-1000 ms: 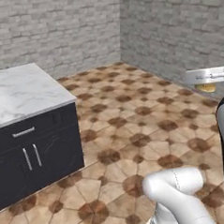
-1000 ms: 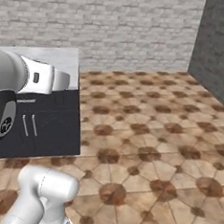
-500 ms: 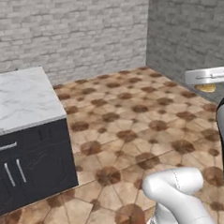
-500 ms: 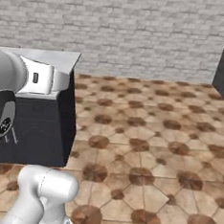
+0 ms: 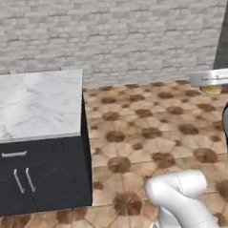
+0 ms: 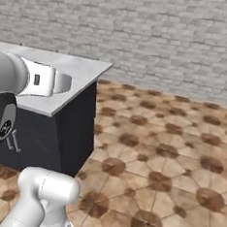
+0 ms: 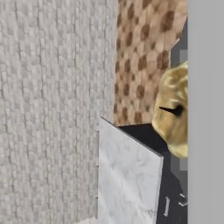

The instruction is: Get the candle and the wine from the cabinet and move them to the dining counter.

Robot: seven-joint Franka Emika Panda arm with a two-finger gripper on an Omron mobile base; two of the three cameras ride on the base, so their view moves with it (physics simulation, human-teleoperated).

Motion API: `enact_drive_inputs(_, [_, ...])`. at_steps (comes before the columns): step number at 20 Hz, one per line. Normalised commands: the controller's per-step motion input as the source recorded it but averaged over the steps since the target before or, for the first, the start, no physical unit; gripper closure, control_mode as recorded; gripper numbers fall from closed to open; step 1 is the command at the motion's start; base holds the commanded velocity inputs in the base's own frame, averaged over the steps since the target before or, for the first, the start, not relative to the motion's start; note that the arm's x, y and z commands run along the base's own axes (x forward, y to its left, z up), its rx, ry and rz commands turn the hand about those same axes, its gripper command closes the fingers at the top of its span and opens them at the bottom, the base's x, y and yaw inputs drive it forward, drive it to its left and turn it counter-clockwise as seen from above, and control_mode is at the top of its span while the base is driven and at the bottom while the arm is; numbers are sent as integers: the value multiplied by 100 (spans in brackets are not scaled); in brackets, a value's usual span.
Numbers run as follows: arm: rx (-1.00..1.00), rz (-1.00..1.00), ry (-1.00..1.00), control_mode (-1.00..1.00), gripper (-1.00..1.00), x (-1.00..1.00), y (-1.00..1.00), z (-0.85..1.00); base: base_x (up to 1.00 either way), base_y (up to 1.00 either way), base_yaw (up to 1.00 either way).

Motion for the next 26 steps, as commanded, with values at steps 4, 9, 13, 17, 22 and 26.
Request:
enact_drive_inputs(4, [0, 0, 0, 100, 100, 0, 0, 0, 94, -44, 71])
enact_drive_inputs(9, [0, 0, 0, 100, 100, 0, 0, 0, 79, -59, 69])
enact_drive_inputs(13, [0, 0, 0, 100, 100, 0, 0, 0, 67, -74, 63])
enact_drive_inputs(17, [0, 0, 0, 100, 100, 0, 0, 0, 41, -99, 49])
enact_drive_inputs(22, [0, 0, 0, 100, 100, 0, 0, 0, 2, -100, 27])
enact_drive_inputs(26, [0, 0, 0, 100, 100, 0, 0, 0, 2, -100, 36])
